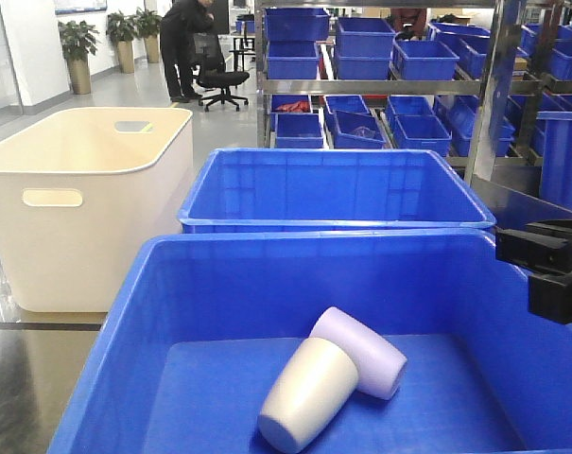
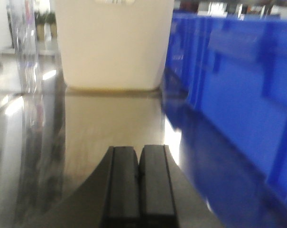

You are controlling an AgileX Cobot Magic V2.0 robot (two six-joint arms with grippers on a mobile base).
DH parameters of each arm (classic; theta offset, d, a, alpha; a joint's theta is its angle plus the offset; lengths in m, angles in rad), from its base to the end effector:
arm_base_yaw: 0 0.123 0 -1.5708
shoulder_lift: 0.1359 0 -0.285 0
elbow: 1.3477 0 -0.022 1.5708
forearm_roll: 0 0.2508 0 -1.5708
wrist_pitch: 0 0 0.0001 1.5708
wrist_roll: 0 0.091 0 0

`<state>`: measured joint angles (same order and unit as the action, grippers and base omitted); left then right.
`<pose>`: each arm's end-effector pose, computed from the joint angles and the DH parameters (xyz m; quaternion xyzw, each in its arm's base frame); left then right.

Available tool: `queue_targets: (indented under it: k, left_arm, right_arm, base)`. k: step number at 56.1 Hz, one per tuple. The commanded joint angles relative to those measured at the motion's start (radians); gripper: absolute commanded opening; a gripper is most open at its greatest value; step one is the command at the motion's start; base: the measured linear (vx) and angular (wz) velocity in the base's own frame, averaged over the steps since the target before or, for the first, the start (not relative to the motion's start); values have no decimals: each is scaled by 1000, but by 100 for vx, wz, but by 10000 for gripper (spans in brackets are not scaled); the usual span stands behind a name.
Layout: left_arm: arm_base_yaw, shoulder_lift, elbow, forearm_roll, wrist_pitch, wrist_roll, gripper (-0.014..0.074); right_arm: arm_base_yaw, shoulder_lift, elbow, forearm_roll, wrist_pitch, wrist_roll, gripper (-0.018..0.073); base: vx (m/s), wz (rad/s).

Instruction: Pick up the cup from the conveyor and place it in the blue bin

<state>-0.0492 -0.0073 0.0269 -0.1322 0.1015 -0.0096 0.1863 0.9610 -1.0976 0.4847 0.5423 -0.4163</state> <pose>0.0569 -0.0040 0.1953 -0.0284 0.7181 -0.0708 0.6917 0.1874 0.0576 0.4304 -0.1437 0.7791 0.1541 0.5905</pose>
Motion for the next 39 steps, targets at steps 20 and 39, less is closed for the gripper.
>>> queue_targets:
  k: [20,39]
  left_arm:
    - [11,-16,13,2,133,-9,-3]
    - [11,-16,13,2,134,-9,-3]
  right_arm:
    - [1,-14,-29,20,-72,-1,228]
    - [1,-14,-29,20,-72,-1,228]
  base:
    - [0,0]
    - [0,0]
